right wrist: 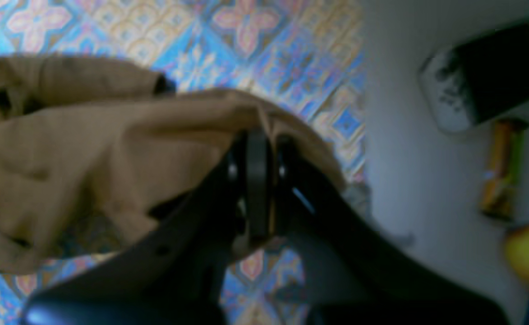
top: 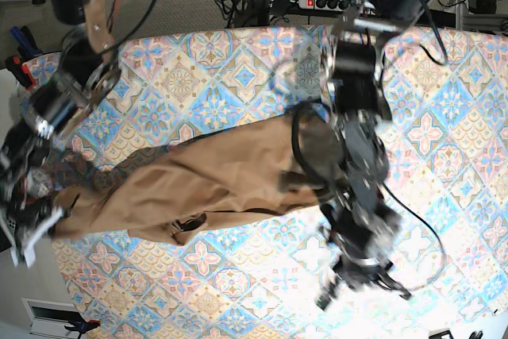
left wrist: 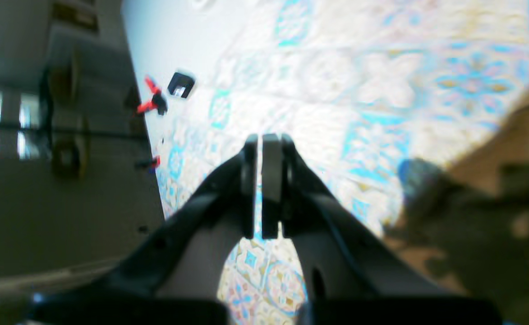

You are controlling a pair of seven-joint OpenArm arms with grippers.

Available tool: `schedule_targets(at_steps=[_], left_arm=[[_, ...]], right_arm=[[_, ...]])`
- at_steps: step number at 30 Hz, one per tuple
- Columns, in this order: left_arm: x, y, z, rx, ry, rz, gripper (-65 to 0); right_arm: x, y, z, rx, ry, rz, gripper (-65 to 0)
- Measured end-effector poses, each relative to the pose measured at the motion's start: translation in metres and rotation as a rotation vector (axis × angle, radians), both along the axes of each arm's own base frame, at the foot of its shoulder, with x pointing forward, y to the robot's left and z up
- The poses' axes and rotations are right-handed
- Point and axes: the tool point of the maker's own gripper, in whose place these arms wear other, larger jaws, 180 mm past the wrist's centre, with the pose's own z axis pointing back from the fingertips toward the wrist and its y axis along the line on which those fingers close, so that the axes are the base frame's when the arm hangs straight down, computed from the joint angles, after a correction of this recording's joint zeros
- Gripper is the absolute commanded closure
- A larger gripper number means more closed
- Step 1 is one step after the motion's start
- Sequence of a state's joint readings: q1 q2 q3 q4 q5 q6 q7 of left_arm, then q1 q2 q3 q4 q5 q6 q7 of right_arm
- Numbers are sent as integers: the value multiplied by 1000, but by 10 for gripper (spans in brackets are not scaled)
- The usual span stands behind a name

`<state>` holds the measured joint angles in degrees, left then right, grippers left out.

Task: Layout the t-shirt on the table in an organized manner, then fold the t-shirt properly
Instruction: 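Pull the grasped fabric with the left gripper across the shirt, then lift the brown shirt with both grippers holding opposite ends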

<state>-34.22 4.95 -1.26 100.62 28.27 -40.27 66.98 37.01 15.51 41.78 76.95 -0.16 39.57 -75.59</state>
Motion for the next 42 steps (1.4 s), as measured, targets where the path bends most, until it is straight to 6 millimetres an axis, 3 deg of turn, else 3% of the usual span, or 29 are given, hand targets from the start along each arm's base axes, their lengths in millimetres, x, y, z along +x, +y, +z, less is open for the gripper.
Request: schedule_targets(at_steps=[2,3,5,6,9,13,17,19,23,27,29,33,38,42], left_arm=[[-3,7,-3,29,37,37,0],[-7,1,-12,62,63,26,0],[-19,-23,-36,130,105,-51,0],[-29,-44,-57,128,134,-131,0],[-64,-80,-112,118,222,-288,-120],[-78,-86,-145,84,258,-331,-331],[-90,-88,-194,-37,375,-335,-509],[-91,-85,-207,-159,408,-285,-563],[-72,-89,-195,-440,351,-232,-542],[-67,-102,-178,-631,310,-252,-458],[-66,-114,-173,-728,307,-276,-415],[-52,-124,-185,-886,373,-255,-337],[-35,-110,-194,-1034,339,-168,-271],[-34,-106,-195,-1034,336,-159,-262]], right_arm=[[14,13,10,14,-33,38,0],[16,19,10,20,-37,53,0],[12,21,0,22,-6,55,0],[7,17,-6,11,22,46,0],[2,8,-8,1,37,27,0],[7,16,-6,11,5,49,0],[-25,15,-57,6,150,42,0],[-37,13,-71,6,190,32,0],[-38,19,-76,22,172,51,0],[-56,18,-98,15,244,45,0],[-59,16,-98,9,247,41,0],[-53,14,-72,-36,164,42,0],[-68,24,-85,-111,230,91,0],[-57,31,-70,-121,169,118,0]])
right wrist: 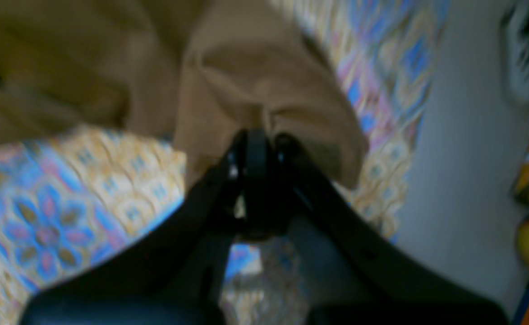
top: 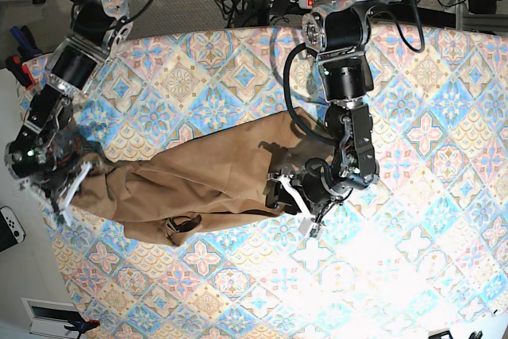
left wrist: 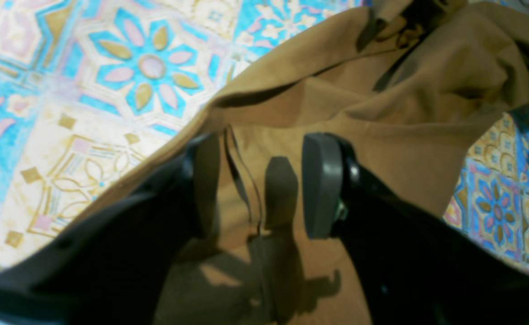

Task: Layout the t-shirt on the table in an organized manner, then fold the t-shirt properly
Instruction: 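Lift the brown shirt with both grippers holding opposite ends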

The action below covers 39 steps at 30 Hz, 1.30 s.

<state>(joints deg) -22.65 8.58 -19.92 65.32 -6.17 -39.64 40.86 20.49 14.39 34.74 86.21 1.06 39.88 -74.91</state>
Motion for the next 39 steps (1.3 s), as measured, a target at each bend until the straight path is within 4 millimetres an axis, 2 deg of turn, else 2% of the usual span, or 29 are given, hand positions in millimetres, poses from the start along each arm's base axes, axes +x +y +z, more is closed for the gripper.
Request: schedule_targets(at_steps=[4,6,11,14,16,18,21,26,32,33,35,39], left_arm=[[0,-3,-1,-7,3,-3,-262],[-3,-5,-7,-13,23,-8,-262],[-20,-5,-47,-15,145,-32,-262],[-16,1,-46,-18,126,-9,-257],[-13,-1,-41,-28,113,-10,-227],[-12,-5,-39,-38,107,-10,-157],[-12,-5,-39,-36,108,-12,-3],[-1,-9,-30,-43,95,-23,0],[-2,-8,-32,-30,105,-30,0],[-4,-5,-29,-10,110,-38,0],[-1,3,-12,40,83,-47,0],[15,20,50,134,-55,-22,0]], right_arm=[[-6,-3,-4,-11,26,-6,0],[-6,-3,-5,-10,28,-6,0],[-4,-2,-3,-10,19,-4,0],[-4,-2,-3,-10,20,-5,0],[-4,-2,-3,-10,18,-5,0],[-4,-2,-3,-10,19,-5,0],[-4,-2,-3,-10,19,-5,0],[-4,-2,-3,-10,19,-4,0],[-4,-2,-3,-10,19,-4,0],[-4,-2,-3,-10,19,-4,0],[-4,-3,-3,-10,19,-6,0],[-4,-3,-2,-11,16,-6,0]])
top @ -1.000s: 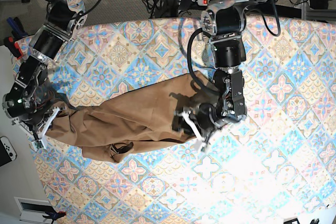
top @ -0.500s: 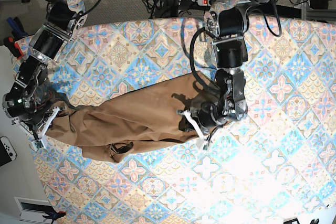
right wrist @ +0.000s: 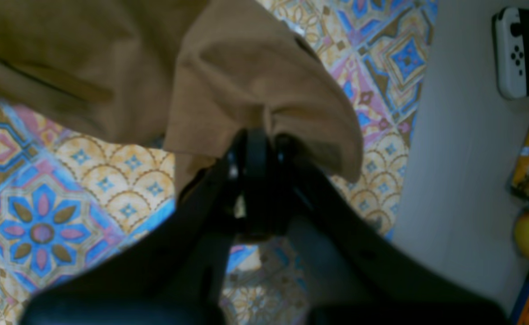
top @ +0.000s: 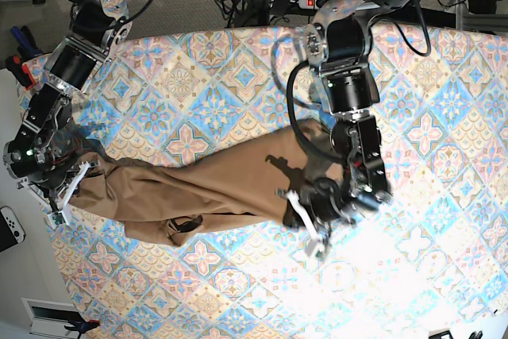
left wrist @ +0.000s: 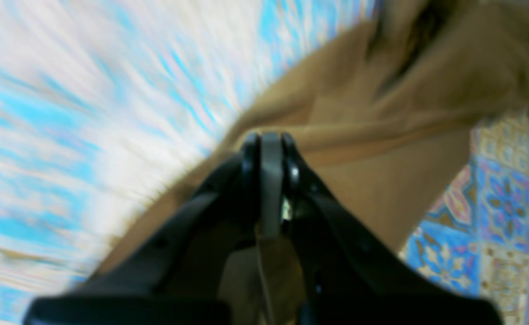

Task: Layout the t-shirt on the table in an organized manner, then fold the t-shirt properly
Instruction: 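Lift the brown shirt with both grippers holding opposite ends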

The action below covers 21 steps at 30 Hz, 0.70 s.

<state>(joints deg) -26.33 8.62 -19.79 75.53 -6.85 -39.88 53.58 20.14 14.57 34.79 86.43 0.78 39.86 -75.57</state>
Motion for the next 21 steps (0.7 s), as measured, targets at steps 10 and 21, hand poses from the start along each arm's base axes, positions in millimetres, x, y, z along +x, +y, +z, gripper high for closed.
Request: schedule_targets(at_steps=[10,21], left_arm=[[-6,15,63,197,-140,-20,0],[82,52,148,295,-152,-11,0]], right_arm=[[1,0,1,1,-3,-1,0],[82,8,64,133,-140,4,0]])
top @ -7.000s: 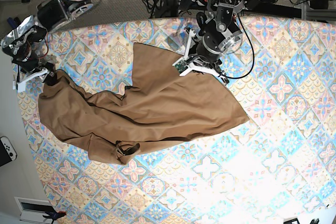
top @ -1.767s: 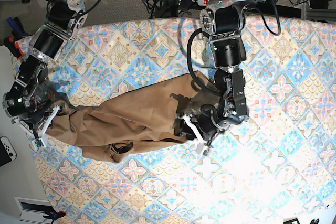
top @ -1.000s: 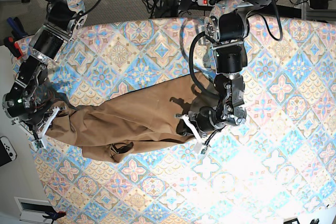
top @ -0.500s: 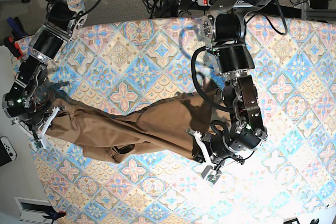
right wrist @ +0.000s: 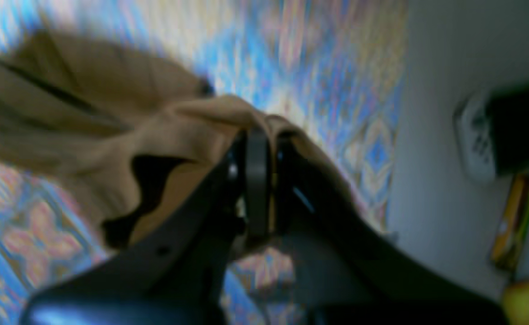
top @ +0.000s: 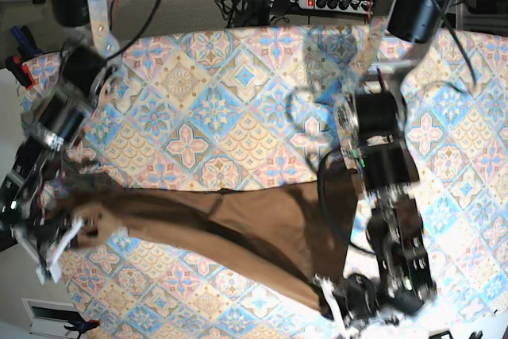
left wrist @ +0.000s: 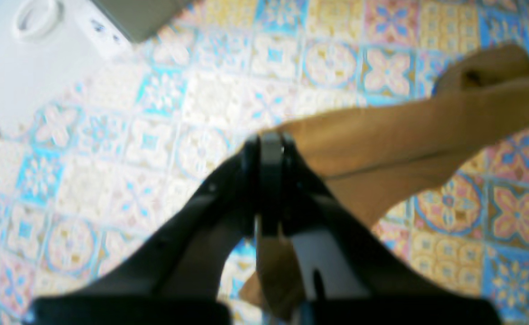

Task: Layout the t-shirt on the table in an organized manner, then fold the t-shirt properly
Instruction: 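Lift the brown shirt with both grippers holding opposite ends, then swing the shirt down and lay it flat between both grippers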

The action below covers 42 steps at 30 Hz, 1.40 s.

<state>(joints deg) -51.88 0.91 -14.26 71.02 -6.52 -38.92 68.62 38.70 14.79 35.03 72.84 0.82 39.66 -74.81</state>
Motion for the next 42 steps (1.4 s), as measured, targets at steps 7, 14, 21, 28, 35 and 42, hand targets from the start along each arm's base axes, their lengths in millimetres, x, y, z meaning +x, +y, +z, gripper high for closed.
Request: schedule_targets(at_steps=[7,14,21,28,35,42], left_arm=[[21,2,71,-3,-114,-7,0],[22,19,105,44,-125,25,0],[-9,43,128,133,-233,92,0],[-56,63,84,190,-281,159,0],[-122,76,-9,270,-152,177,0],[-186,77,-116,288,134,138,0]], right_arm=[[31,4,40,42,-44,8,0],[43,3,73,39,-104,5,0],[16,-24,64,87,-90,-96,0],[-17,-29,38,22,-102,-110,0],[-74,-21,-43,43,60,-90,0],[-157,-28,-126,98,295,-184,0]])
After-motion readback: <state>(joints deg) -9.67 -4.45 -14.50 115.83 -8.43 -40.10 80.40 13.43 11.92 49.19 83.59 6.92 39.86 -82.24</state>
